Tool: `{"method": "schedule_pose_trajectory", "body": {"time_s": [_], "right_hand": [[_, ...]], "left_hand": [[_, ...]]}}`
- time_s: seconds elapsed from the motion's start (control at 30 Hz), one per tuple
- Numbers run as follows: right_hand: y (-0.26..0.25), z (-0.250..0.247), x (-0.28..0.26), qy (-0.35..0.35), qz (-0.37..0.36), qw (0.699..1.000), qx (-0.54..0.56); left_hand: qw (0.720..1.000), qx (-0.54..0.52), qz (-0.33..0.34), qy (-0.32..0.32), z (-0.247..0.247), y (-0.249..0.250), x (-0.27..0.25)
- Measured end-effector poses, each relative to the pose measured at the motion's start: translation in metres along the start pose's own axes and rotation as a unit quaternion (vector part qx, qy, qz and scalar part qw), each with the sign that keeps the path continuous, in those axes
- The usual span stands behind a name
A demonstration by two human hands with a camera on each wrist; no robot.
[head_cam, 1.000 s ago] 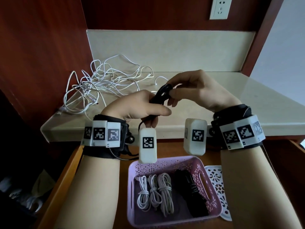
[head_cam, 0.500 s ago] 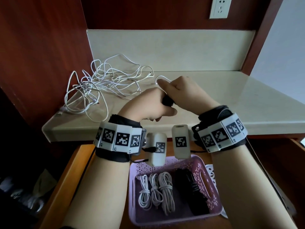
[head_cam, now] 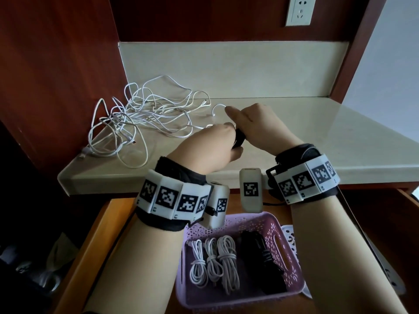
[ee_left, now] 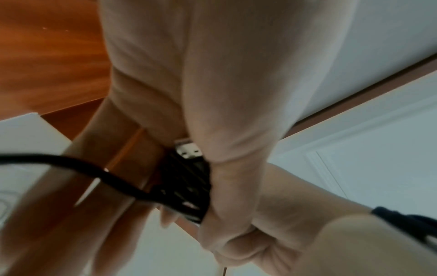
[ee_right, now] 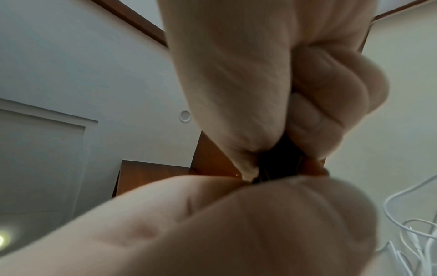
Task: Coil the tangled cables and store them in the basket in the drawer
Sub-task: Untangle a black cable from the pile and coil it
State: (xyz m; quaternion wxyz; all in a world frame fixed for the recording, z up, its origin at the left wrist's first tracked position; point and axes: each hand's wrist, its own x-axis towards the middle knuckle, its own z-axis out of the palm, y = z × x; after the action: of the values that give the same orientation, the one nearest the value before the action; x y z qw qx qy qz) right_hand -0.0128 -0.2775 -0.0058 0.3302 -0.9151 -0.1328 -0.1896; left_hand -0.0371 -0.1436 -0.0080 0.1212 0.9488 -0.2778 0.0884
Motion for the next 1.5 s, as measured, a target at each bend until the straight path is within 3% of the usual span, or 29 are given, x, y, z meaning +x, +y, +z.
{"method": "schedule_pose_trajectory", "body": {"time_s": [0.2, 0.3, 0.37, 0.4, 0.5, 0.53, 0.6, 0.7, 0.8, 0.9, 0.93, 1.03, 1.13, 1.33, 1.5], "right_hand": [[-0.005, 0.003, -0.001, -0.008, 0.024, 0.996, 0.082], [-0.006, 0.004, 0.0, 0.007, 0.033, 0.972, 0.232], [-0.006, 0.004, 0.0, -0.006, 0.065, 0.949, 0.308], [-0.007, 0.006, -0.001, -0.033, 0.073, 0.941, 0.329], [-0.009, 0.014, -0.004, -0.156, 0.029, 0.927, 0.34], [-0.011, 0.016, -0.005, -0.197, 0.007, 0.916, 0.349], [-0.014, 0.018, -0.008, -0.258, -0.034, 0.897, 0.358], [-0.016, 0.019, -0.007, -0.226, -0.04, 0.903, 0.362], [-0.01, 0.014, -0.003, -0.112, 0.013, 0.919, 0.378], [-0.005, 0.006, -0.004, -0.041, 0.013, 0.973, 0.227], [-0.003, 0.004, -0.004, -0.023, 0.006, 0.987, 0.158], [-0.006, -0.004, -0.008, 0.004, -0.054, 0.998, 0.029], [-0.008, -0.011, -0.008, 0.015, -0.122, 0.992, -0.038], [-0.009, -0.019, -0.007, 0.043, -0.16, 0.986, 0.009], [-0.008, -0.016, -0.007, -0.006, -0.164, 0.986, 0.044]], "left_hand": [[0.982, -0.187, -0.002, -0.035, 0.003, -0.009, -0.002], [0.961, -0.269, -0.012, 0.065, 0.003, -0.022, 0.002], [0.917, -0.34, -0.057, 0.2, 0.001, -0.035, 0.005], [0.881, -0.389, -0.082, 0.255, 0.0, -0.041, 0.006], [0.743, -0.599, -0.07, 0.289, -0.003, -0.045, 0.008], [0.723, -0.623, -0.06, 0.291, -0.004, -0.043, 0.009], [0.723, -0.62, -0.048, 0.302, -0.005, -0.04, 0.01], [0.709, -0.628, -0.048, 0.317, -0.005, -0.042, 0.01], [0.724, -0.591, -0.069, 0.349, -0.005, -0.047, 0.01], [0.753, -0.539, -0.103, 0.362, -0.003, -0.05, 0.011], [0.78, -0.501, -0.114, 0.357, -0.001, -0.05, 0.011], [0.903, -0.275, -0.116, 0.31, 0.009, -0.053, 0.012], [0.965, -0.159, -0.083, 0.191, 0.016, -0.052, 0.01], [0.989, -0.129, -0.062, 0.03, 0.01, -0.047, 0.003], [0.996, -0.05, -0.015, -0.067, 0.006, -0.035, 0.0]]}}
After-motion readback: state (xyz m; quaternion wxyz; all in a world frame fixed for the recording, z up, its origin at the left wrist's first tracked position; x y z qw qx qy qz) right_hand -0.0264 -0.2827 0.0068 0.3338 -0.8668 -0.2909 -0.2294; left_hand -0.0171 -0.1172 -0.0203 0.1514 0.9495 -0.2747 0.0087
